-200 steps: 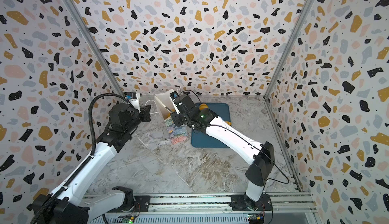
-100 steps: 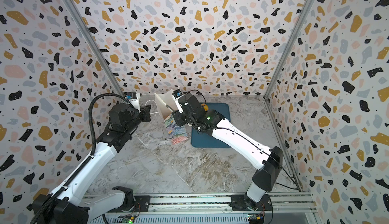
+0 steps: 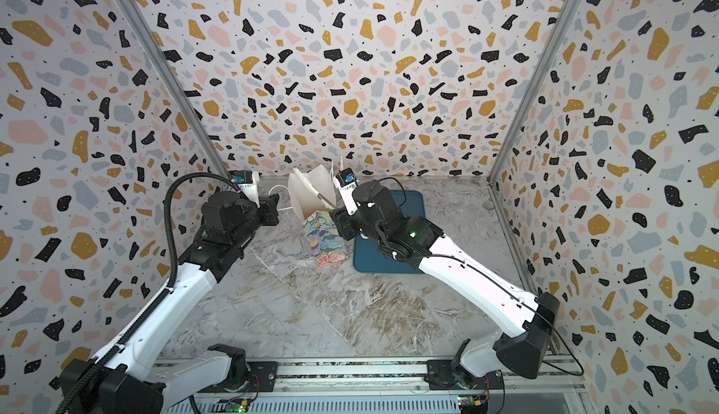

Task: Place the fake bread into the paper bag
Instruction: 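Withdraw the open tongs from the bag back over the tray with the right gripper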

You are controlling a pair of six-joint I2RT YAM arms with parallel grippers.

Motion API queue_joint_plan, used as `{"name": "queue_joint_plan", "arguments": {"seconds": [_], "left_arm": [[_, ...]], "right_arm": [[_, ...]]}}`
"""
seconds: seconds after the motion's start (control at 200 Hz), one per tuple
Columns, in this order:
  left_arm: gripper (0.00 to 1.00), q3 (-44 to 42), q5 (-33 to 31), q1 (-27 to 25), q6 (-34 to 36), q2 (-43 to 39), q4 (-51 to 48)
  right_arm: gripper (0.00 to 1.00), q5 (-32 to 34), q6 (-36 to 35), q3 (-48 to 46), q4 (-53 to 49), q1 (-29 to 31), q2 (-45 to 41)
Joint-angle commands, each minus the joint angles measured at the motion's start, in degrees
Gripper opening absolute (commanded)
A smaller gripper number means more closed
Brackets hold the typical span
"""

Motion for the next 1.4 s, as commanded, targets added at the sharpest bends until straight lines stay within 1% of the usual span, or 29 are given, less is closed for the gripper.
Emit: {"name": "queue_joint_plan", "arguments": {"seconds": [0.0, 0.14, 0.466, 0.586, 0.811, 1.397], "left_arm": [[0.00, -0.34, -0.76, -0.25, 0.30, -0.37, 1.24], [0.00, -0.17, 0.18, -0.25, 1.04, -0.16, 1.12], [0.00, -0.18, -0.97, -0.25, 0.36, -0.21, 1.01], [0.00, -0.08, -0.75, -0.26, 0.39, -0.13, 0.83], [0.00, -0.09, -0.56, -0.24, 0.52, -0.27, 0.74], [0.00, -0.08, -0.21, -0.31, 0.57, 0.19, 0.71]], "right_arm": [[0.59, 0.94, 0.29, -1.67, 2.72, -0.84, -3.55], [0.59, 0.49, 0.97, -4.68, 2.72, -2.41, -6.13], [0.58, 0.34, 2.71, -11.97, 2.12, -6.36, -12.03], [0.58, 2.19, 2.03, -14.79, 1.81, -6.51, -14.56], [0.58, 3.59, 2.00, -18.18, 0.45, -6.85, -16.93], [0.58, 3.59, 1.37, -27.74, 1.95, -8.30, -23.52]]}}
